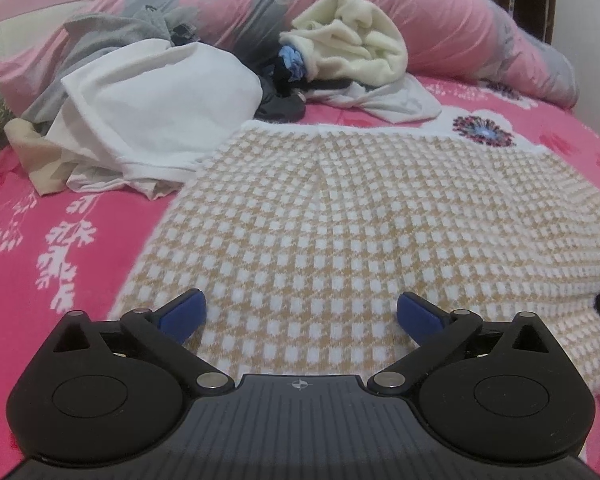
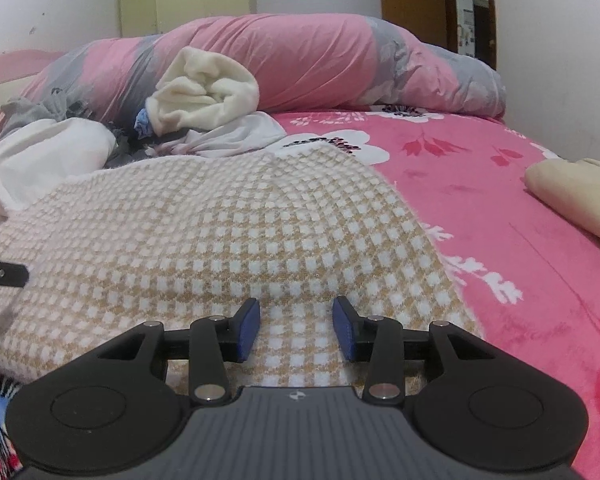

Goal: Fold clothes
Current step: 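Open both tools wide above the houndstooth cardigan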

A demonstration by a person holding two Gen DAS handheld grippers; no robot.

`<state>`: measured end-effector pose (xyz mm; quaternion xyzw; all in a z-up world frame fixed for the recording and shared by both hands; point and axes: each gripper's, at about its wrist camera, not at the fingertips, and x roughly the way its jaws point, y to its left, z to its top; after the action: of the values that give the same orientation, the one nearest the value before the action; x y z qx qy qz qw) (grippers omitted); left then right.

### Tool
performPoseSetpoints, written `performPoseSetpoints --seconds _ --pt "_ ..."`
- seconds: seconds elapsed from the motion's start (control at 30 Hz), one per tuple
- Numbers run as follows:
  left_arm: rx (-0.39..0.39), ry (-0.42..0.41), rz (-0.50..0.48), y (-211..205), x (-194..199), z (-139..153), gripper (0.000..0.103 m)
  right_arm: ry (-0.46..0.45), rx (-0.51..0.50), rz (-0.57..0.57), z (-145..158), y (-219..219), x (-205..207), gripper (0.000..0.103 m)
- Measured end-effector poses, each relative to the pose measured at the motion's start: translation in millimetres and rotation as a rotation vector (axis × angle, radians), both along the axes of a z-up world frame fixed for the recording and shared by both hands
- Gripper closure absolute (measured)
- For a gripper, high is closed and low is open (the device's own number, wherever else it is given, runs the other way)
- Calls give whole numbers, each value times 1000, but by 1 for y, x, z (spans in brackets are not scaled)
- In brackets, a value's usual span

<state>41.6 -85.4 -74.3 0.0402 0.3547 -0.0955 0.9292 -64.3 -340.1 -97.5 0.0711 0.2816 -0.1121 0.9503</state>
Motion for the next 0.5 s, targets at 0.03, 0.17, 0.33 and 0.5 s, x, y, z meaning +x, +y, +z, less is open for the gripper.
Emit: performPoseSetpoints --seconds 0.03,0.17,0.33,0.5 --pt "-22 8 -4 3 -2 0 0 -5 8 5 0 1 0 47" --pt "-158 25 18 28 -12 0 0 11 0 103 0 13 3 0" --pt "-262 -38 45 66 -29 6 0 13 -93 93 9 31 1 1" --pt "-303 -47 136 111 -36 2 0 -107 -113 157 40 59 -14 1"
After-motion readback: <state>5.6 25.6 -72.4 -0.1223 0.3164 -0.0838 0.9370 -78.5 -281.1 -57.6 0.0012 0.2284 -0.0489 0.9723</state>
